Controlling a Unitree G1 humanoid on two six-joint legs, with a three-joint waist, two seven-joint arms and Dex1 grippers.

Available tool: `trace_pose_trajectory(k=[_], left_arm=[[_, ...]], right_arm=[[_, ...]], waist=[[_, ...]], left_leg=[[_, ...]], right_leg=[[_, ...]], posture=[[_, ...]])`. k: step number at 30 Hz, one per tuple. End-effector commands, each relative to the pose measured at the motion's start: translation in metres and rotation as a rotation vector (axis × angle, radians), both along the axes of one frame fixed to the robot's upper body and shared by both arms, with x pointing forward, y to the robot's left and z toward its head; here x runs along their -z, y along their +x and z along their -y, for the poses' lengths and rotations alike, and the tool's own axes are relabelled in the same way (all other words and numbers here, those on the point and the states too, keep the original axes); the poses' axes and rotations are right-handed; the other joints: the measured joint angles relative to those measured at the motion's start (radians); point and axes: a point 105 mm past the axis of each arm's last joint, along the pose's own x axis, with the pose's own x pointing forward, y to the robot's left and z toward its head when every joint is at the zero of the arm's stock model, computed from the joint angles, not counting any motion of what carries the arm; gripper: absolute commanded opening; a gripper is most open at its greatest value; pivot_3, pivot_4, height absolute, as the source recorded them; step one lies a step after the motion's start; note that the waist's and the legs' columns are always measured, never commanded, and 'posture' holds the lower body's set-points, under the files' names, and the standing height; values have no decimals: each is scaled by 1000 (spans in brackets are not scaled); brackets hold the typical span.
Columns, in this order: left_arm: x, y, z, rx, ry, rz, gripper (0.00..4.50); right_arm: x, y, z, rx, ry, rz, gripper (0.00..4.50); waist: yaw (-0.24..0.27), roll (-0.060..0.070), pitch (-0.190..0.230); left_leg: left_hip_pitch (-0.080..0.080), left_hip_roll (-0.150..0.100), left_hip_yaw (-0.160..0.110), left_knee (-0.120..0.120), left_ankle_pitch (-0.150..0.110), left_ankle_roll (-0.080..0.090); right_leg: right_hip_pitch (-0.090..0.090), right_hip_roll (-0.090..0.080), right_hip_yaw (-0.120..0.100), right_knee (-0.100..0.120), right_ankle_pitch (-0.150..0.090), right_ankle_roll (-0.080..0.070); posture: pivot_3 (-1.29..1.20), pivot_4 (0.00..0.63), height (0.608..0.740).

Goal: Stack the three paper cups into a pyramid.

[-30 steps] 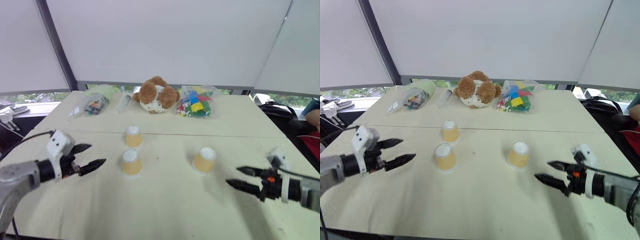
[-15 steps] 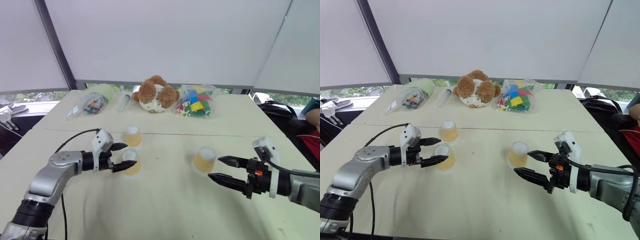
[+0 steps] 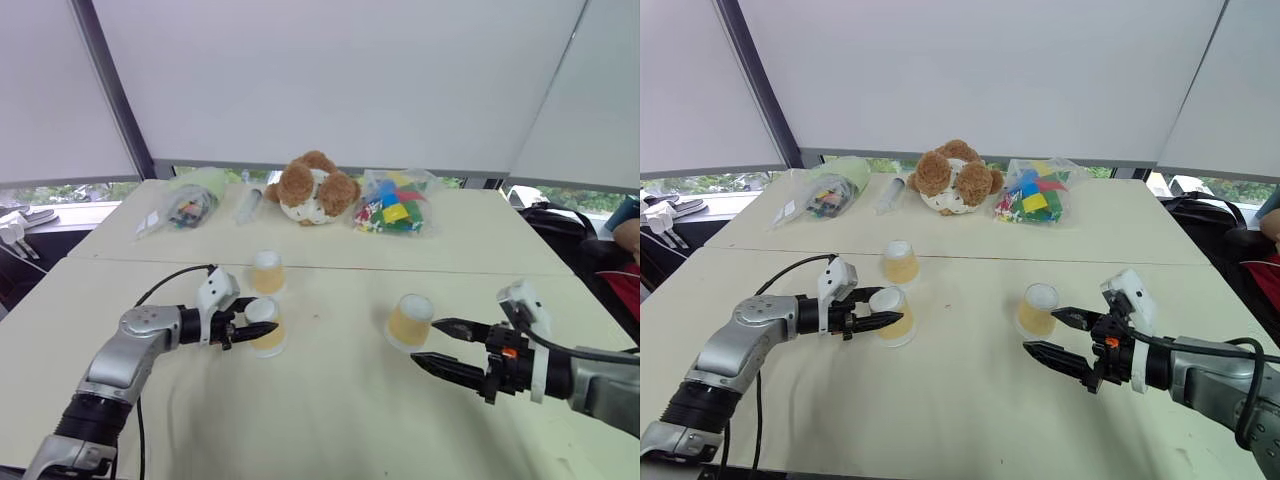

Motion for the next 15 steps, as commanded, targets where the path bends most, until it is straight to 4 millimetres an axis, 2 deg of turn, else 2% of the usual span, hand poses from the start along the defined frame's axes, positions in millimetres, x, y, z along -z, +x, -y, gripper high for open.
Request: trace_pose_trajectory(k=[1,4,9,12,15], left_arm=[[-27,-11,22,93,-53,63,2295],[-33,-23,55,170,-99,91,2295],[-16,-29,103,250,-91,106,2295],[-7,-33,121,298,-87,104,2295],[-2,-39,130,343,-94,88,2295]], right_arm=[[-2,-3,1,-4,-9,21,4500],[4,-6,4,5,-15,-7,4500],[14,-14,8,21,-43,-42,4500],[16,-19,10,38,-62,-48,4500],[17,-21,12,61,-65,-40,4500]], waist=[[2,0,0],[9,0,0],[26,0,0],[25,0,0],[23,0,0]], left_leg=[[0,0,0,0,0,0],[0,0,0,0,0,0],[1,-1,-1,3,0,0],[1,-1,-1,3,0,0],[1,-1,-1,3,0,0]], right_leg=[[0,0,0,0,0,0],[1,0,0,0,0,0],[3,0,0,0,1,1],[3,1,0,0,1,1],[2,1,0,0,1,1]], posture=[[0,150,740],[0,150,740],[0,150,740],[0,150,740],[0,150,740]])
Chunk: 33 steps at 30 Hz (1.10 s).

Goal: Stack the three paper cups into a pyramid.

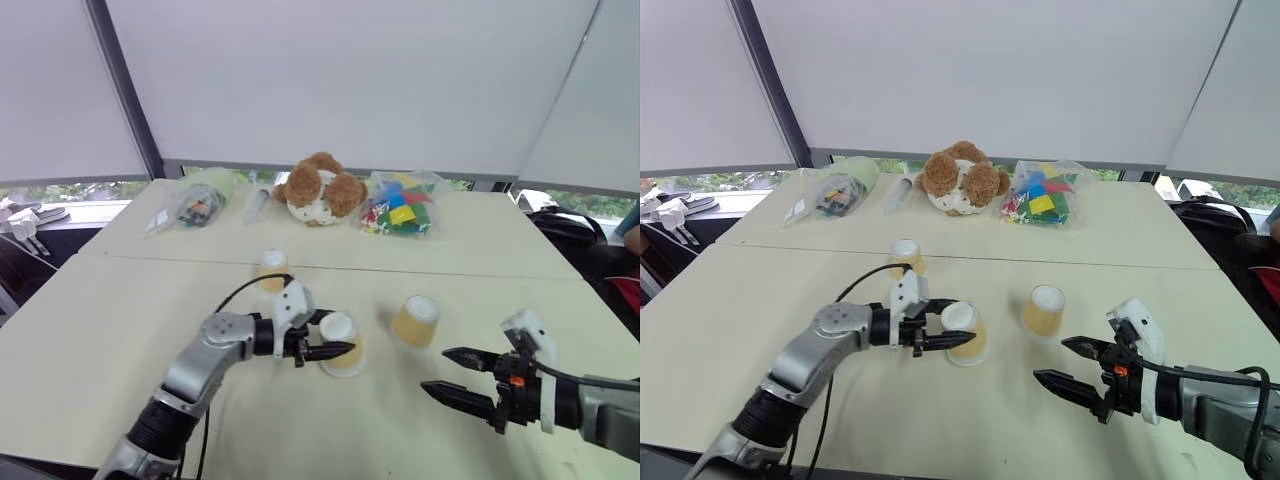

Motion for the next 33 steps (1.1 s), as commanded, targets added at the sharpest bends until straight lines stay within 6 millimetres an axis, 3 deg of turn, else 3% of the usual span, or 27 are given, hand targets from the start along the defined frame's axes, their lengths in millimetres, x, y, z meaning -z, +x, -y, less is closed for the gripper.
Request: trace_pose_trajectory(k=[1,3,7,8,13,15,18,20,25,27,33], left_arm=[[-6,-5,7,61,-5,46,2295],[-3,-7,8,82,4,43,2295],[-2,-6,5,101,11,41,4190],[-3,-5,4,99,8,44,4440],[-26,-5,-9,67,-41,121,4440],[-39,-7,-25,26,-49,137,4440],[-44,-12,-65,-70,11,87,4440],[-49,-5,-99,-199,23,57,4440],[-80,37,-163,-530,-41,94,4440],[-80,52,-167,-572,-27,113,4440],[-57,82,-153,-565,31,162,4440]], right_arm=[[-11,-1,0,11,-20,70,4500],[-11,-2,-1,15,-19,71,4500],[-9,-2,-2,20,-19,73,4500],[-9,-2,-2,21,-19,73,4500],[-8,0,-2,18,-19,72,4500],[-9,1,-1,18,-20,72,4500],[-11,2,3,18,-21,75,4500],[-12,4,6,22,-18,79,4500],[-19,15,11,15,-2,103,4500],[-21,19,11,3,-5,110,4500],[-25,22,13,-5,-23,121,4500]], waist=[[-1,0,0],[0,0,0],[1,0,0],[1,0,0],[1,0,0],[-2,0,0],[-8,0,0],[-9,0,0],[10,-2,1],[10,-3,1],[4,-3,1]], left_leg=[[0,0,0,0,0,0],[0,0,0,0,0,0],[0,0,0,0,0,0],[0,0,0,0,0,0],[0,0,0,0,0,0],[0,0,0,0,0,0],[1,1,0,-2,0,0],[2,2,0,-3,0,0],[1,1,0,1,0,0],[0,0,-1,3,0,0],[-1,0,0,4,-1,3]], right_leg=[[0,0,0,0,0,0],[0,0,0,0,0,0],[0,0,0,0,0,0],[0,0,0,0,0,0],[0,0,0,0,0,0],[0,0,0,0,0,0],[-1,0,0,0,0,0],[0,0,0,1,0,0],[1,-1,-1,1,0,-1],[2,-1,-1,0,-1,-1],[2,-1,-1,0,0,0]], posture=[[0,150,740],[0,150,740],[0,150,740],[0,150,740],[0,150,740],[0,150,740],[0,150,740],[0,150,740],[0,150,740],[0,150,740],[0,150,740]])
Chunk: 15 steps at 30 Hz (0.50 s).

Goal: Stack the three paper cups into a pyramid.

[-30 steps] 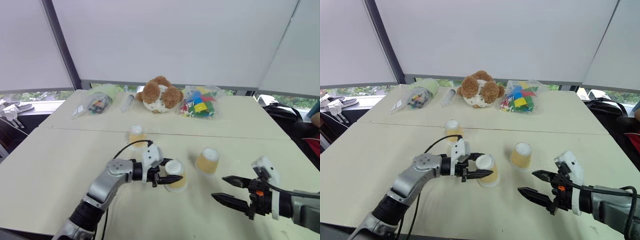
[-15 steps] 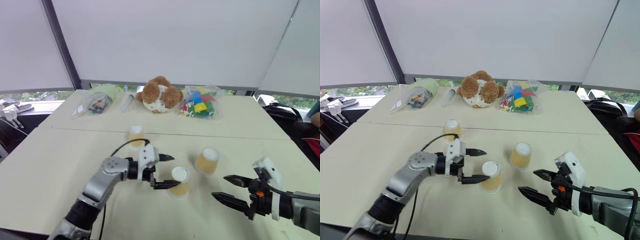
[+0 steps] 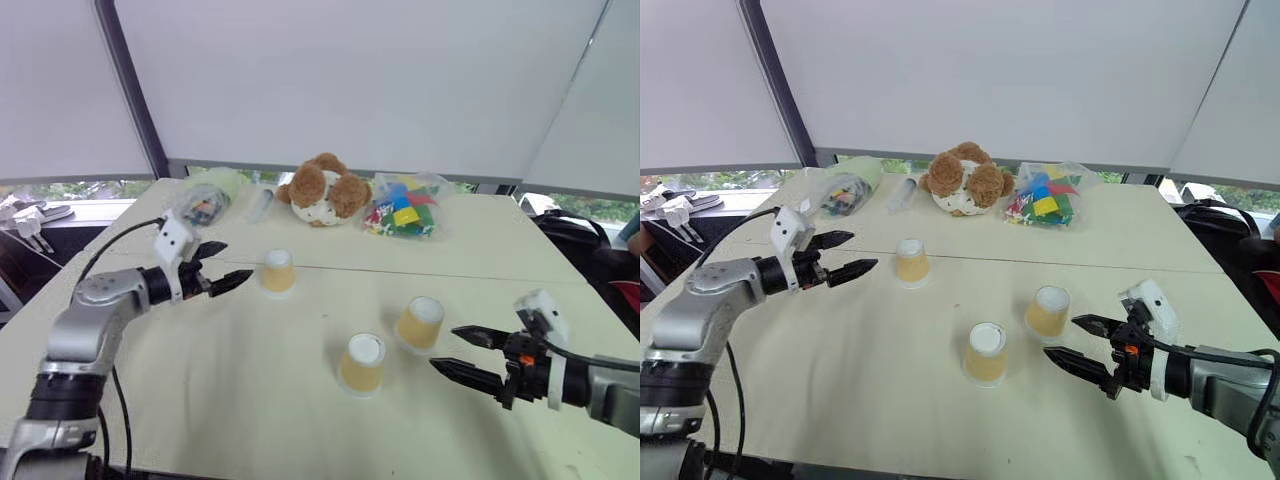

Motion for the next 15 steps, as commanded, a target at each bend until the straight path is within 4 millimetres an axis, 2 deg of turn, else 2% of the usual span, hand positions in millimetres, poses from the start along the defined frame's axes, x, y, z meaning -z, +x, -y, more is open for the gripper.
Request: trace_pose_trajectory(k=[1,9,15], left_arm=[[2,17,7,-11,35,63,4440],[-2,53,15,-80,-17,101,4440],[-1,60,28,-33,-73,77,4440]], right_arm=[[-7,0,1,-4,-23,35,4500],[-6,-6,2,27,-30,45,4500],[-5,-7,1,38,-31,49,4500]], waist=[[-1,0,0],[-2,0,0],[-3,0,0]], left_leg=[[0,0,0,0,0,0],[-1,0,0,0,0,0],[-1,0,0,0,0,0]], right_leg=[[-1,0,0,0,0,0],[-2,1,0,1,0,0],[-2,1,0,1,0,1]], posture=[[0,150,740],[0,150,740],[0,150,740]])
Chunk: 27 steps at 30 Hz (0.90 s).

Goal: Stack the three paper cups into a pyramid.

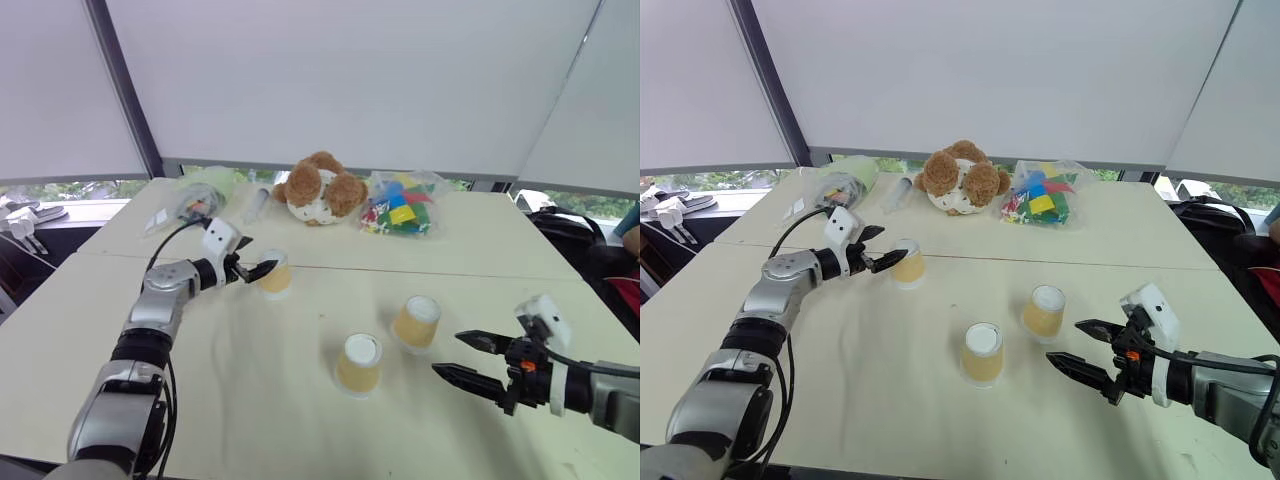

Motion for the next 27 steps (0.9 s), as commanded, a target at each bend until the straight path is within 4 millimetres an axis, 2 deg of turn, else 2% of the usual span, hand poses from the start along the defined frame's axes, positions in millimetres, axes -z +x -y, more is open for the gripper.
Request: trace_pose_trajectory(k=[1,6,10,13,16,18,21,24,27], left_arm=[[-13,3,6,33,-26,37,4440],[4,7,13,42,27,-4,4440],[9,10,17,37,32,-16,4440],[11,11,18,37,32,-23,3554],[10,11,20,53,20,-18,2068],[9,11,21,55,24,-6,1749],[-4,8,25,101,-17,33,1744],[-22,-22,44,358,-37,43,1744],[-20,-58,50,521,8,-9,1744]], right_arm=[[-9,-1,-2,-1,-2,50,4500],[-10,0,-3,3,-1,56,4500],[-10,0,-3,3,0,61,4500],[-11,1,-3,5,-1,63,4500],[-11,0,-3,7,-1,63,4500],[-10,-1,-2,11,-4,62,4500],[-10,-1,-1,15,-3,62,4500],[-12,-4,3,25,-7,60,4500],[-14,-8,7,36,-12,57,4500]], waist=[[0,0,0],[0,0,0],[0,0,0],[0,0,0],[0,0,0],[0,0,0],[0,0,0],[0,0,0],[-2,1,0]], left_leg=[[0,0,0,0,0,0],[0,0,0,0,0,0],[0,0,0,0,0,0],[0,0,0,0,0,0],[0,0,0,0,0,0],[0,0,0,0,0,0],[0,0,0,0,0,0],[-1,0,0,0,0,0],[-2,0,0,0,0,0]], right_leg=[[0,0,0,0,0,0],[0,0,0,0,0,0],[0,0,0,0,0,0],[0,0,0,0,0,0],[0,0,0,0,0,0],[0,0,0,0,0,0],[0,0,0,0,0,0],[-1,0,0,0,0,0],[-2,0,0,1,0,0]], posture=[[0,150,740],[0,150,740],[0,150,740],[0,150,740],[0,150,740],[0,150,740],[0,150,740],[0,150,740],[0,150,740]])
